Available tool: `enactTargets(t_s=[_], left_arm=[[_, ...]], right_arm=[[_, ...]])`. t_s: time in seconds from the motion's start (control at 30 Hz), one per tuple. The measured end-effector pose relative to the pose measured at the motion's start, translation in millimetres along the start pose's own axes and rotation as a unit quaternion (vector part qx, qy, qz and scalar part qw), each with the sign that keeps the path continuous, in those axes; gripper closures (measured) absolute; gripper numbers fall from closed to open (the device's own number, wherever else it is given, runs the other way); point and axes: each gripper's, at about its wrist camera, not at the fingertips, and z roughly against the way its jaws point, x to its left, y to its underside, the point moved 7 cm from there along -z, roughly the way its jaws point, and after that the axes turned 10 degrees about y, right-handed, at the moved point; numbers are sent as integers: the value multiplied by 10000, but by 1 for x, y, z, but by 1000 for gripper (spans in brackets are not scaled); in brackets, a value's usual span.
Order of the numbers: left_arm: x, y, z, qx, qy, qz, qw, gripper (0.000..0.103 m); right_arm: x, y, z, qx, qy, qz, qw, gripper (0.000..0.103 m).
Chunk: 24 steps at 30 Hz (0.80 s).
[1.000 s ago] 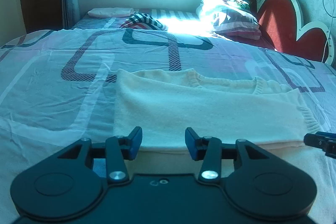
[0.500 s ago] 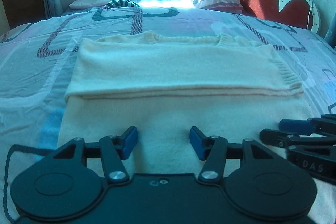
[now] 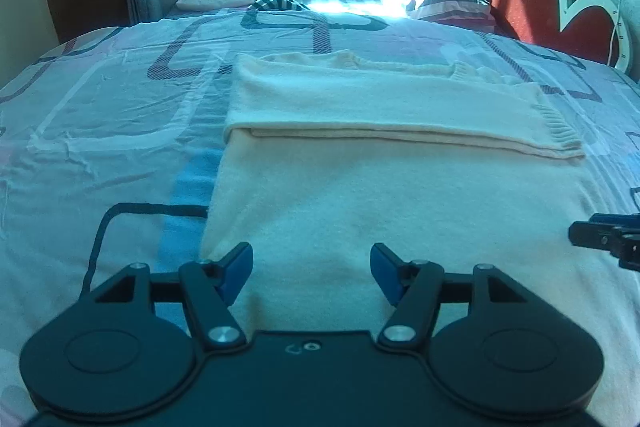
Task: Fold small clothes
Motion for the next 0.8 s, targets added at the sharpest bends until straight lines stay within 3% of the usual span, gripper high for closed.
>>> enactTargets(t_s=[0.13, 0.3, 0.57, 0.8], left_arm=[[-15, 19, 9, 173, 256, -88, 9995, 39], [-15, 51, 15, 264, 399, -208, 9986, 39], [0, 77, 45, 196, 500, -364, 9979, 37], [0, 98, 73, 149, 624, -440, 9970, 35]], right_arm=[[28, 21, 20, 39, -117, 110, 9999, 66], [47, 50, 33, 156, 121, 138, 9997, 66], [25, 82, 52, 285, 982, -71, 9947, 66], [36, 103, 93, 152, 930, -395, 9948, 66]])
